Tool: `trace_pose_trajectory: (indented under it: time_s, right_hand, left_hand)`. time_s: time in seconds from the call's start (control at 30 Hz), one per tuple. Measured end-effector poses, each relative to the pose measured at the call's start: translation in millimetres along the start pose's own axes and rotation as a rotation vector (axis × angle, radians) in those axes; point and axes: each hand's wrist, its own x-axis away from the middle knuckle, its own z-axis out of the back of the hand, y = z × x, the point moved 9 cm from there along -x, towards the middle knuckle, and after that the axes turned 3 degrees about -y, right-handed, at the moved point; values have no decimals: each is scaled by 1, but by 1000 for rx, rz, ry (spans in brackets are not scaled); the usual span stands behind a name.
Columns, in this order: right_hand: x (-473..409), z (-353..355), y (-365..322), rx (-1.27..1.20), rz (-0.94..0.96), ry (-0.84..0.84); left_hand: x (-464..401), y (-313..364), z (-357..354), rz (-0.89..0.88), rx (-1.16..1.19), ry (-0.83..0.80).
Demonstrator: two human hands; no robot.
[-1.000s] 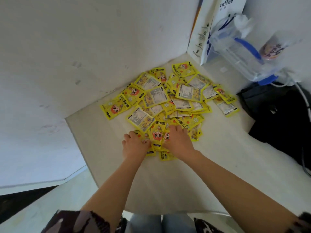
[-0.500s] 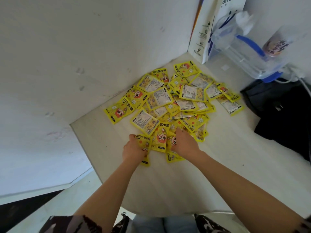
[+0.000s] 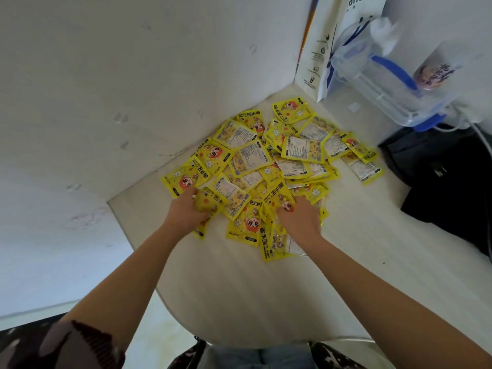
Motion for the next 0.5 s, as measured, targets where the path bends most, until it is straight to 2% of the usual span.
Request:
trace_pose_trajectory:
  time_s: [0.1, 0.2, 0.33, 0.5]
  right_hand:
    - [1, -15, -4, -143, -35, -72]
    - [3, -33, -6, -162, -55, -134]
    - [4, -58, -8, -112, -102, -217]
    - [5, -73, -11, 19, -123, -211]
  left_hand:
    - [-18, 32, -3, -178, -172, -50]
    - [-34, 55, -16, -292, -404, -125]
    - [-45, 78, -37, -505, -718, -207]
    - [-47, 81, -54, -667, -879, -278]
